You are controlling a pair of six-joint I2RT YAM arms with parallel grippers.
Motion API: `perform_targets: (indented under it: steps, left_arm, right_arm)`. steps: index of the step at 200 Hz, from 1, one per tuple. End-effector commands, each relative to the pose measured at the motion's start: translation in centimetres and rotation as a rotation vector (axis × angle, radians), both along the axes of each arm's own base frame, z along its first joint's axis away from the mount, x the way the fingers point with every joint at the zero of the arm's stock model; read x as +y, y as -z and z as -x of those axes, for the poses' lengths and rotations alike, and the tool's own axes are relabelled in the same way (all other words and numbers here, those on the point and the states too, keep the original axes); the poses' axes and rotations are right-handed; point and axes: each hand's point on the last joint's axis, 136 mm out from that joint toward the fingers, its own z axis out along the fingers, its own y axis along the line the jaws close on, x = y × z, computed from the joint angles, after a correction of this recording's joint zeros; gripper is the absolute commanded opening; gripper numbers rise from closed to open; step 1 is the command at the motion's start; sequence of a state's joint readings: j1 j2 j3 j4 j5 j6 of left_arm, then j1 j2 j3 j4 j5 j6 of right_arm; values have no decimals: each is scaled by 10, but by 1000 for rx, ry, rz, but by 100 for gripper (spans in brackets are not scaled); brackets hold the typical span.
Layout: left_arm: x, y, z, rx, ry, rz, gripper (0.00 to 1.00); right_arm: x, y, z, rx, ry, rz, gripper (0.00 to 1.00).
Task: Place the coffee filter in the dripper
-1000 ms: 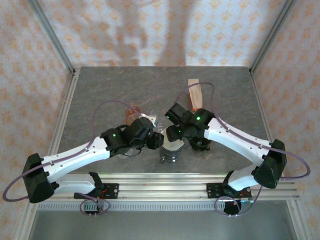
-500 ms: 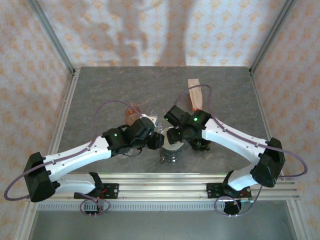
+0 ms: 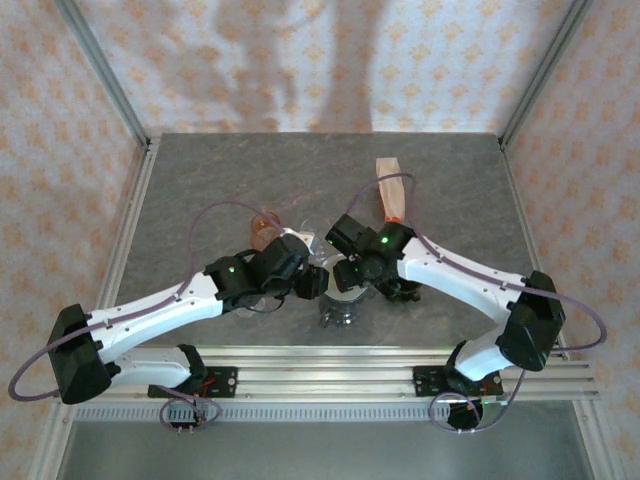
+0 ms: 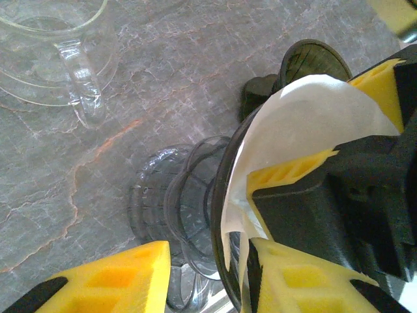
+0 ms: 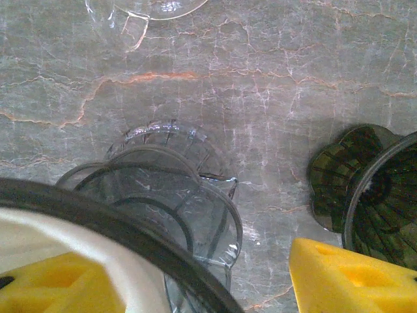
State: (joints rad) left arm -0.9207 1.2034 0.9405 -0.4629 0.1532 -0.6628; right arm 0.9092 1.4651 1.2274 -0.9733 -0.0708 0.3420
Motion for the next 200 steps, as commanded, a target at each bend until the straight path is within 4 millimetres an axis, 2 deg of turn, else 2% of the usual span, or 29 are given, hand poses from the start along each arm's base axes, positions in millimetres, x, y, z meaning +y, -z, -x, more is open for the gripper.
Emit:
perform_targets:
  steps: [1, 200]
  left_arm:
    - [0, 5, 0, 12, -3, -2, 37]
    - [-2, 11, 1, 24, -7, 5, 40]
  right_arm:
    - [-3, 8, -1, -15, -11, 37, 64]
    - [-8, 32, 2, -6, 3, 82, 64]
